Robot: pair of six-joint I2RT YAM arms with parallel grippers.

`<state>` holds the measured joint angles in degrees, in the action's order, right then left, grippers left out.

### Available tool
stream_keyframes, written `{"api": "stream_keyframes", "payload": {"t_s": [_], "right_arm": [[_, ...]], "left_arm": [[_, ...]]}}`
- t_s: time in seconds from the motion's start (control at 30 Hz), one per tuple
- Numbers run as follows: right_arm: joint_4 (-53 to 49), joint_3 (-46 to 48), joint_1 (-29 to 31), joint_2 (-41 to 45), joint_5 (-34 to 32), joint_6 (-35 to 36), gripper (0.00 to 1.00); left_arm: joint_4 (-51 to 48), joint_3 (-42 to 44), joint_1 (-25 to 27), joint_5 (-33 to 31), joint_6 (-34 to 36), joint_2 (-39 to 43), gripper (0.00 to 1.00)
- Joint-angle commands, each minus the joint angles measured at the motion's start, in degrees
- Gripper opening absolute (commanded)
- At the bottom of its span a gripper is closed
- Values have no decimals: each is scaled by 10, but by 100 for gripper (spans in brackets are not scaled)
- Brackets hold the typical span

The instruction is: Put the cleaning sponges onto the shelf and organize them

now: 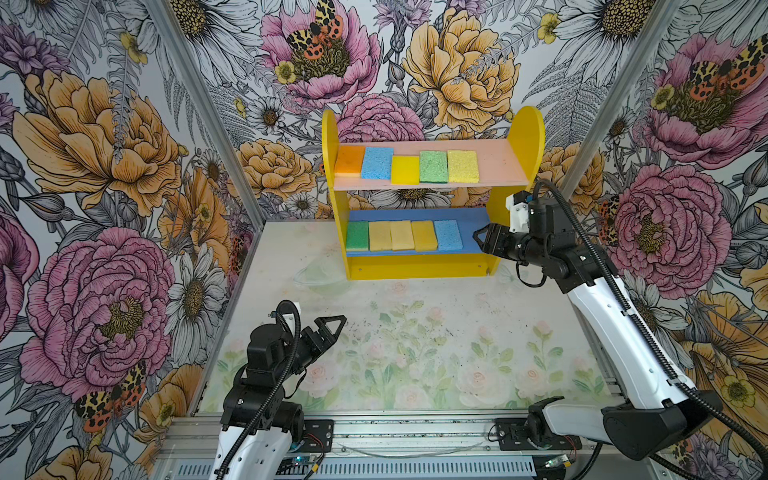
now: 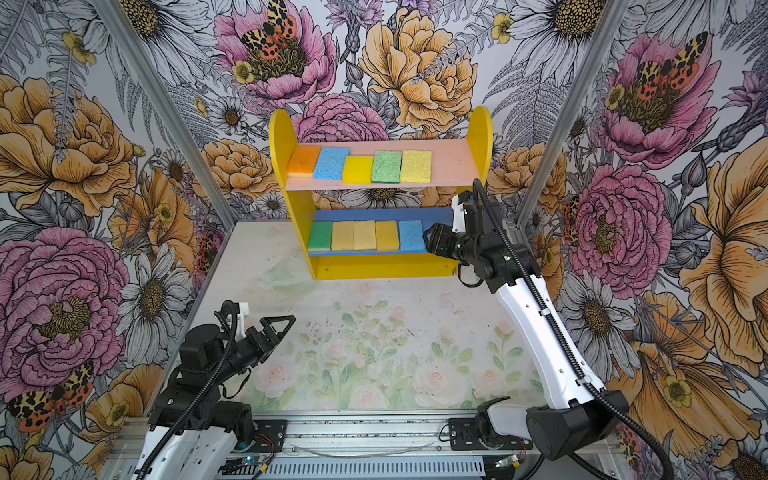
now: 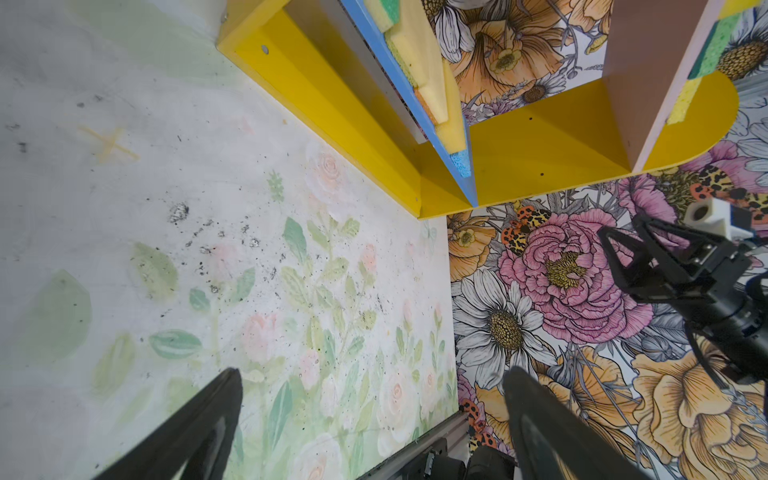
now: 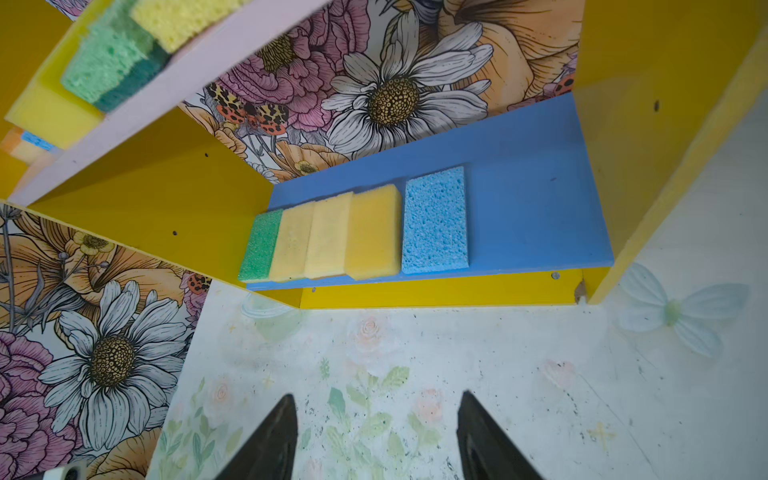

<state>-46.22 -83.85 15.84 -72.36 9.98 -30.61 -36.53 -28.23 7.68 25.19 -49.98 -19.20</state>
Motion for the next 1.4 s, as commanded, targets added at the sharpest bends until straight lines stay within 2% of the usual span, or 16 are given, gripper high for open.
{"api": "stream_keyframes", "payload": {"t_s": [0.0,0.13,0.2,0.27,0.37,0.47,0.6,0.7,0.8,1.03,1.17,1.27,1.37], "right_arm": [[51,58,-1,49,-29,-9,64],[58,128,-21,88,-63,32,69],[65,158,-29,103,-107,57,74],[100,200,-39,118,-153,87,84],[217,292,-50,137,-184,156,99],[366,403,-53,146,-201,218,99],[572,522,-75,116,-209,237,99],[644,546,-83,64,-240,257,99],[725,571,-88,21,-241,268,99],[830,607,-111,-48,-215,269,99],[865,612,-122,-62,-201,288,99],[898,618,-127,-76,-186,296,99],[941,631,-131,-93,-182,296,99]], "left_arm": [[-32,-39,1,-76,33,6,99],[-34,-28,12,-152,34,11,99],[-27,-21,15,-203,24,10,99],[-18,-20,20,-251,23,7,99],[3,-19,29,-315,43,-3,99],[22,-23,34,-347,84,-28,99],[40,-32,34,-399,106,-56,99],[70,-34,33,-430,138,-71,99],[84,-45,30,-475,186,-94,99],[209,6,22,-519,276,-123,99],[346,63,1,-531,338,-142,99],[441,95,-7,-537,395,-183,99],[499,113,-13,-537,416,-239,99]]}}
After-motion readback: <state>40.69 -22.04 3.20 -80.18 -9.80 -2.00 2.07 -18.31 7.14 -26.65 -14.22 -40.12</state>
